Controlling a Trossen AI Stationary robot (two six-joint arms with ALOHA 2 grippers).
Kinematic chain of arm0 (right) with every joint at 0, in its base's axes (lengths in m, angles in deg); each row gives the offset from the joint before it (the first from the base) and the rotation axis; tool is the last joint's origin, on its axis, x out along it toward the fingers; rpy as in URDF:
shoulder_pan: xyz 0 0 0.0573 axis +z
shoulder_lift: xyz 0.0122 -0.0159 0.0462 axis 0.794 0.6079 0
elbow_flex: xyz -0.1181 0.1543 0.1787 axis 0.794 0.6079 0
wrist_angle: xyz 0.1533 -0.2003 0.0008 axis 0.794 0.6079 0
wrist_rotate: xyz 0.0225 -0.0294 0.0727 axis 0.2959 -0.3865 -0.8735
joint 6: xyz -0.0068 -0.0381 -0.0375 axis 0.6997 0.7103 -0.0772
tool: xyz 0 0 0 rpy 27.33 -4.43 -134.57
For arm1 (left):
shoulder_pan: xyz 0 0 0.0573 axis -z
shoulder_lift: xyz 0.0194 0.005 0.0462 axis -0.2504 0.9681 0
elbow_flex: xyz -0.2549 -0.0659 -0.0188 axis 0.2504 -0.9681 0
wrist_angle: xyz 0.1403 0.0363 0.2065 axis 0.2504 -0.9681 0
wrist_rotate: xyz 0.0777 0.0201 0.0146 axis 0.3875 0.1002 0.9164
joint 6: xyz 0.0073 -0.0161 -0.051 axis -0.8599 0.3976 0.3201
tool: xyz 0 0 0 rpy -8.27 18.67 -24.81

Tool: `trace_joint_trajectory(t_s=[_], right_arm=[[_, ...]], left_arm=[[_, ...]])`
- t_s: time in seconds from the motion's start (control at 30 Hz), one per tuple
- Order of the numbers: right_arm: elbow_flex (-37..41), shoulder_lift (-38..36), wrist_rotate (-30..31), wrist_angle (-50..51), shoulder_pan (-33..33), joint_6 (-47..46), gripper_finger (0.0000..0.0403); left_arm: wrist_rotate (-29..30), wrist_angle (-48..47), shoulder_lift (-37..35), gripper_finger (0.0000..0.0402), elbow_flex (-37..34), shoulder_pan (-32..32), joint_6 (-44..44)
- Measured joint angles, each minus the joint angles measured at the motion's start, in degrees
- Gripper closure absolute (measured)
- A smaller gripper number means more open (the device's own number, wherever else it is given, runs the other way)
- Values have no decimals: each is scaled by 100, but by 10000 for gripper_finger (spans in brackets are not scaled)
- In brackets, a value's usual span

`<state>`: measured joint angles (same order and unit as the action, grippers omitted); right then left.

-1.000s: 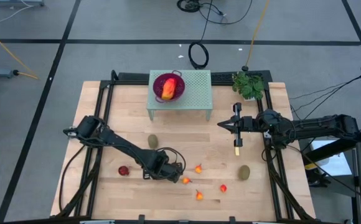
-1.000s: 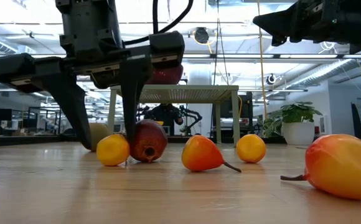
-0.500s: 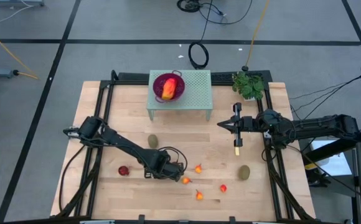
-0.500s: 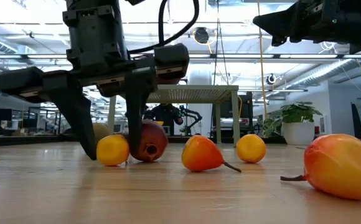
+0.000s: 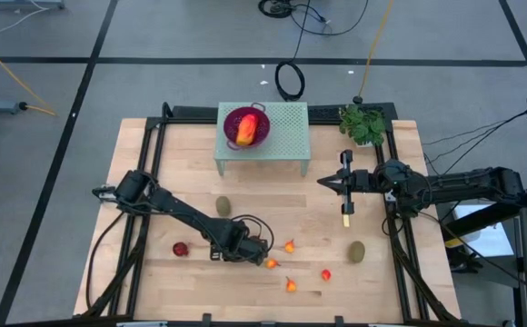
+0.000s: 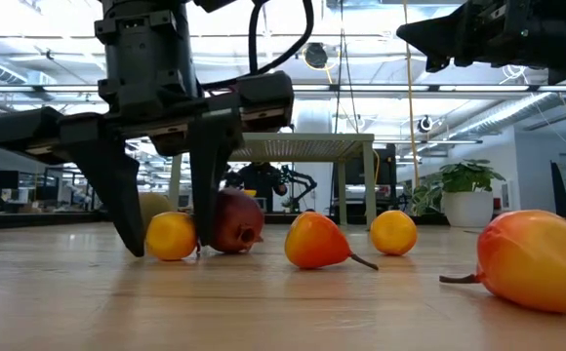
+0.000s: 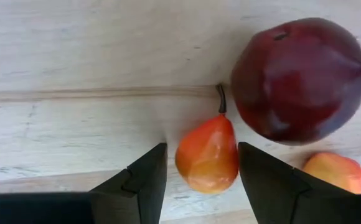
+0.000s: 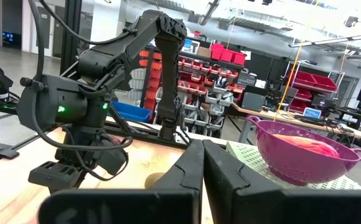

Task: Pick & Place Fruit
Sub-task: Put the pear into the violet strainer bowl on the shelf

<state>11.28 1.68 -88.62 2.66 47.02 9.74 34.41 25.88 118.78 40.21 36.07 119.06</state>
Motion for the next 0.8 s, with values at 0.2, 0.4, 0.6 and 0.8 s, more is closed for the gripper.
trace_joint_trajectory(t_s=[0.2,0.4,0.6,0.8], right_arm=[[0,0,1,0,1,0,402],[0,0,0,0,1,-1,401],[0,0,0,0,0,-2,402],[0,0,2,0,0,-2,402]], left_arm=[[20,-4,0,229,0,-2,-49],[103,15,0,272,0,-2,-257],[100,15,-2,274,0,-2,-244],[-76,-43,-214,274,0,62,-235]])
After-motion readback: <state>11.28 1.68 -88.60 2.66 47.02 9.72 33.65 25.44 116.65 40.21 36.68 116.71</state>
